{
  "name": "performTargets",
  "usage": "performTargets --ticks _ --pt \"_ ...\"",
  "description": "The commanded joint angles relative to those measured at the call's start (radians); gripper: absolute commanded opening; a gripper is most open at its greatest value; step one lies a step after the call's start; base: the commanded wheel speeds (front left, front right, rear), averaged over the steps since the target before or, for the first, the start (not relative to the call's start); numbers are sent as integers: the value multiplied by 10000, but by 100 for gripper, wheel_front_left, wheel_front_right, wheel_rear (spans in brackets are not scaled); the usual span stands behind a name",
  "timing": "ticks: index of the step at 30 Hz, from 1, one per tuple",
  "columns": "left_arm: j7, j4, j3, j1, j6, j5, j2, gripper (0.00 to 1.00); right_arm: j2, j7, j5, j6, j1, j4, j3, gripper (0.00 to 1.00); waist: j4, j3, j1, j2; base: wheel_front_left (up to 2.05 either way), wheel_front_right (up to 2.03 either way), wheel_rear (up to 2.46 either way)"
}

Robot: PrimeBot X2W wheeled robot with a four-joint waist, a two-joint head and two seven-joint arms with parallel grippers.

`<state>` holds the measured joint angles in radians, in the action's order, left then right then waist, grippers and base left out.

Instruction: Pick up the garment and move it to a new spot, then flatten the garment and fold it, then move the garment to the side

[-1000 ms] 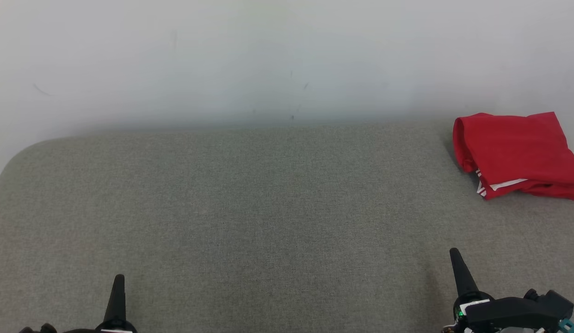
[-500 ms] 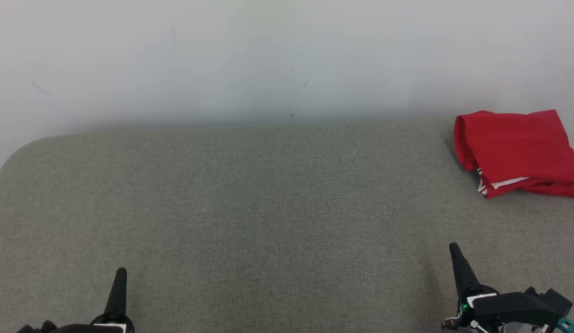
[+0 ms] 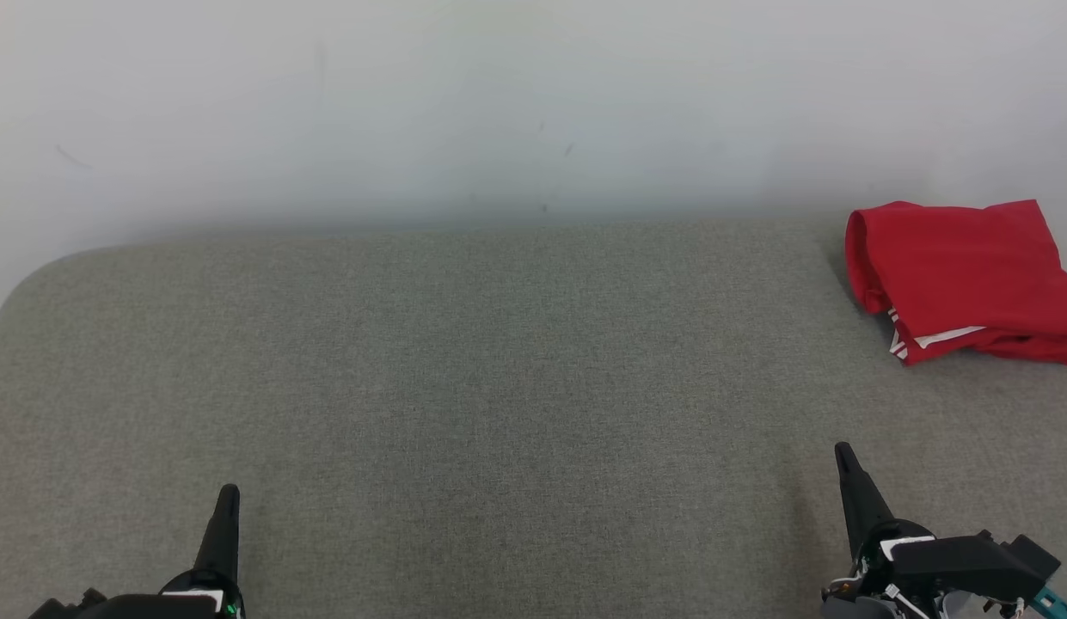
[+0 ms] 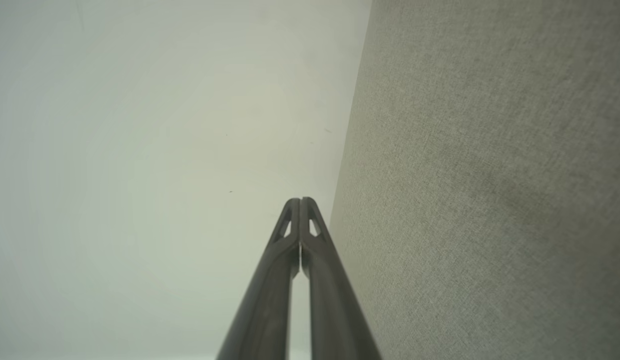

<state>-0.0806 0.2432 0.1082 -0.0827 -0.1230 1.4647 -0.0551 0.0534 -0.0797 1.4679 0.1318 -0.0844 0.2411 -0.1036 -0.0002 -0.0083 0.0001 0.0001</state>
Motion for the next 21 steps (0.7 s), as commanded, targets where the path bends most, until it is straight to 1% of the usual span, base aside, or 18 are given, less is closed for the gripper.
performTargets --ticks 1,16,21 --pt "-58 -5 37 -145 -25 215 17 0 -29 -77 248 -17 -128 -15 -27 0 1 8 -1 -1 0 0 0" --pt "-336 29 73 -299 -113 1362 56 0 -47 -341 1315 -20 -253 34 -111 0 2 96 -1 -1 0 0 0" --pt "-363 35 79 -326 -99 1505 62 0 -51 -381 1453 -21 -277 43 -120 0 2 113 -1 -1 0 0 0"
